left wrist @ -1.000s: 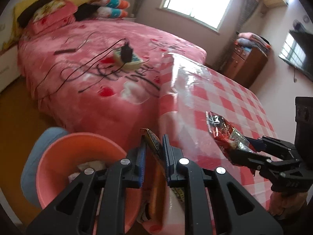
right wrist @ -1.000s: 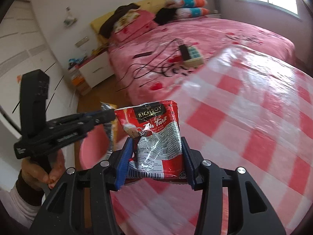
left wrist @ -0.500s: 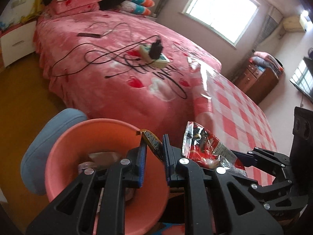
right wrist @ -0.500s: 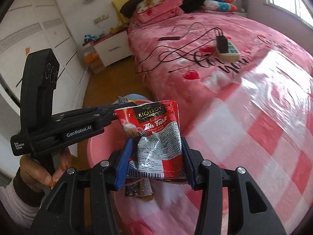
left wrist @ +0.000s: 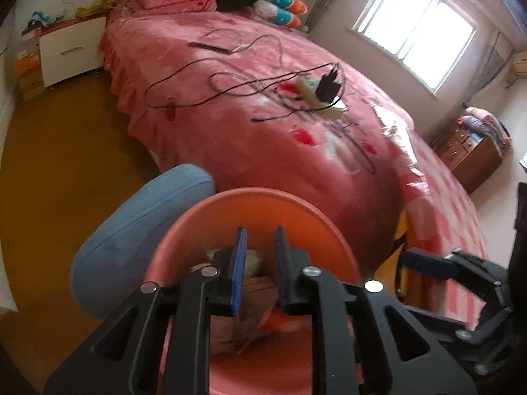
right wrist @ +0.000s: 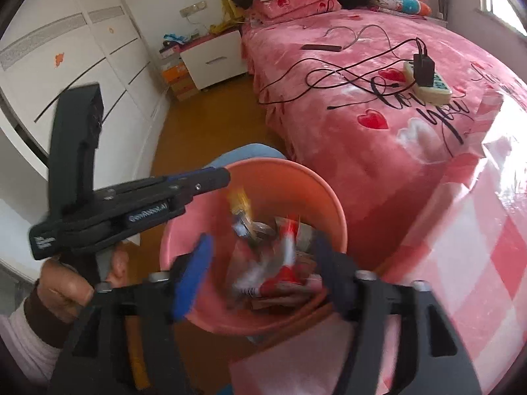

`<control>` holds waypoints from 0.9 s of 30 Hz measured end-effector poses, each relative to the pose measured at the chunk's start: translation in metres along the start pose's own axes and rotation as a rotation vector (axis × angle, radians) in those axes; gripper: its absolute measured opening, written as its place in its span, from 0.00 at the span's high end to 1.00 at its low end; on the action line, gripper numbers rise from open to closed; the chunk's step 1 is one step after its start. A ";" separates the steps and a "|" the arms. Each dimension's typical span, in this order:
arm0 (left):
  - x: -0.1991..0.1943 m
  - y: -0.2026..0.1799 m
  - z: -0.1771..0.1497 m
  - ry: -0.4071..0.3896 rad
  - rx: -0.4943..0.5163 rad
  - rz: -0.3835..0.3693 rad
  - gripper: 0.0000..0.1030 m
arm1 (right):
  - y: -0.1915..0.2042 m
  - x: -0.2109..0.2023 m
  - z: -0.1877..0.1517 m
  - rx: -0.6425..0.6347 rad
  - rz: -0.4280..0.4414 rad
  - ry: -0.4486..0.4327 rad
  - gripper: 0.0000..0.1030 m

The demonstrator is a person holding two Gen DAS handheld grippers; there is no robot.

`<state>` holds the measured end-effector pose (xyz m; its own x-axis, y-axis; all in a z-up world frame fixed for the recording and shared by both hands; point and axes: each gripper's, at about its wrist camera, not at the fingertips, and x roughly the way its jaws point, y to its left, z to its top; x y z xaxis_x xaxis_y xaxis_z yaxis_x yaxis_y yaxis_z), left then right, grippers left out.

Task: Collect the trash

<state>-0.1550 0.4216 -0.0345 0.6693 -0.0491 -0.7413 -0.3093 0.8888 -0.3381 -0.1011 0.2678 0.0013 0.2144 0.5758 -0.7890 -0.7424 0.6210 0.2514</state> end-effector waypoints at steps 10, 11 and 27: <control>-0.006 -0.015 -0.005 -0.062 0.107 0.134 0.22 | -0.029 -0.048 -0.004 0.081 -0.089 -0.131 0.15; -0.006 -0.020 -0.004 -0.060 0.122 0.146 0.20 | -0.035 -0.055 -0.005 0.098 -0.111 -0.148 0.15; -0.027 -0.091 0.005 -0.126 0.234 0.168 0.14 | -0.081 -0.108 -0.044 0.214 -0.276 -0.211 0.14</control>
<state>-0.1413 0.3449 0.0192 0.7054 0.1511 -0.6926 -0.2687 0.9611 -0.0640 -0.0925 0.1321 0.0411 0.5290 0.4543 -0.7168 -0.4945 0.8515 0.1748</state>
